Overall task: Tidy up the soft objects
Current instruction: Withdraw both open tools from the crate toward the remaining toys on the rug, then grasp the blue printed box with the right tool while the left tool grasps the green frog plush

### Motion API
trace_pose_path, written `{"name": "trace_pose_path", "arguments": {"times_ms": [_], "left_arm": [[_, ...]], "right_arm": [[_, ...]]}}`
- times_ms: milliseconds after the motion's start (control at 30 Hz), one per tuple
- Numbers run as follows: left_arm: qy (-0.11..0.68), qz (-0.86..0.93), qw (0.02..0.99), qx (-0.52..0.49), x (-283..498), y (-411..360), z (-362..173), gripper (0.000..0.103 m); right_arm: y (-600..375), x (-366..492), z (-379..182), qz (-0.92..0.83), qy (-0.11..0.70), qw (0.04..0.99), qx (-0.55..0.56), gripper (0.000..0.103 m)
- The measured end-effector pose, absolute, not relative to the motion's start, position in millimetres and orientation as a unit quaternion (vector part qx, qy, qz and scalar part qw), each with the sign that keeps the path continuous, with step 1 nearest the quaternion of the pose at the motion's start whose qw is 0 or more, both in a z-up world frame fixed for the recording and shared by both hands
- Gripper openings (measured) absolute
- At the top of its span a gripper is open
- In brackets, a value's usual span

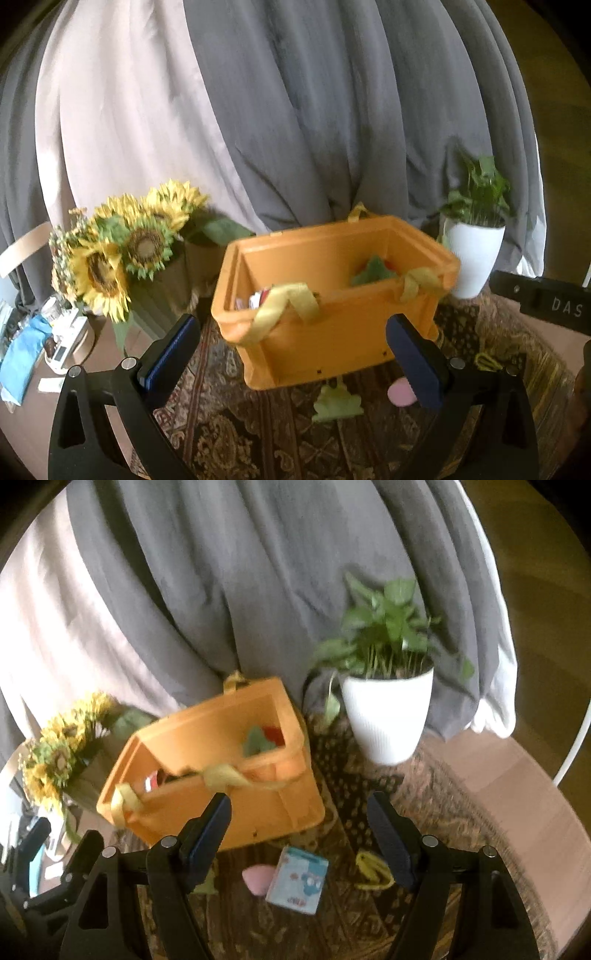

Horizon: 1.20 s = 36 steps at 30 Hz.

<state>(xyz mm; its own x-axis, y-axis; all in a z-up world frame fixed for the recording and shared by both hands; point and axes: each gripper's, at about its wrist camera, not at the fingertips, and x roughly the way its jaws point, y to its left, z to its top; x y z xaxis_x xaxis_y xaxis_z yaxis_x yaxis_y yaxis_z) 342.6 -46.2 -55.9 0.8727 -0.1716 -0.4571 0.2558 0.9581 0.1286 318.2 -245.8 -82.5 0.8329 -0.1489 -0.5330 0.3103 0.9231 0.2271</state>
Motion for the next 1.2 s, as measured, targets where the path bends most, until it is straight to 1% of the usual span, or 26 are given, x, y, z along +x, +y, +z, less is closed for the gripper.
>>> {"name": "trace_pose_path", "arguments": {"times_ms": [200, 600, 767, 1067, 1200], "left_arm": [[0.254, -0.115, 0.956, 0.097, 348, -45, -79, 0.103], [0.312, -0.134, 0.936, 0.094, 359, -51, -119, 0.103], [0.329, -0.139, 0.928, 0.102, 363, -56, -136, 0.102], [0.337, -0.144, 0.924, 0.107, 371, -64, -150, 0.102], [0.348, -0.145, 0.92, 0.104, 377, -65, -158, 0.099]], "right_arm": [[-243, 326, -114, -0.093, 0.305, 0.932, 0.171, 0.077], [-251, 343, -163, -0.083, 0.364, 0.902, 0.214, 0.077], [-255, 349, -178, -0.08, 0.382, 0.888, 0.244, 0.077], [-262, 358, -199, -0.074, 0.401, 0.869, 0.28, 0.077], [-264, 363, -205, -0.073, 0.407, 0.863, 0.289, 0.077]]}}
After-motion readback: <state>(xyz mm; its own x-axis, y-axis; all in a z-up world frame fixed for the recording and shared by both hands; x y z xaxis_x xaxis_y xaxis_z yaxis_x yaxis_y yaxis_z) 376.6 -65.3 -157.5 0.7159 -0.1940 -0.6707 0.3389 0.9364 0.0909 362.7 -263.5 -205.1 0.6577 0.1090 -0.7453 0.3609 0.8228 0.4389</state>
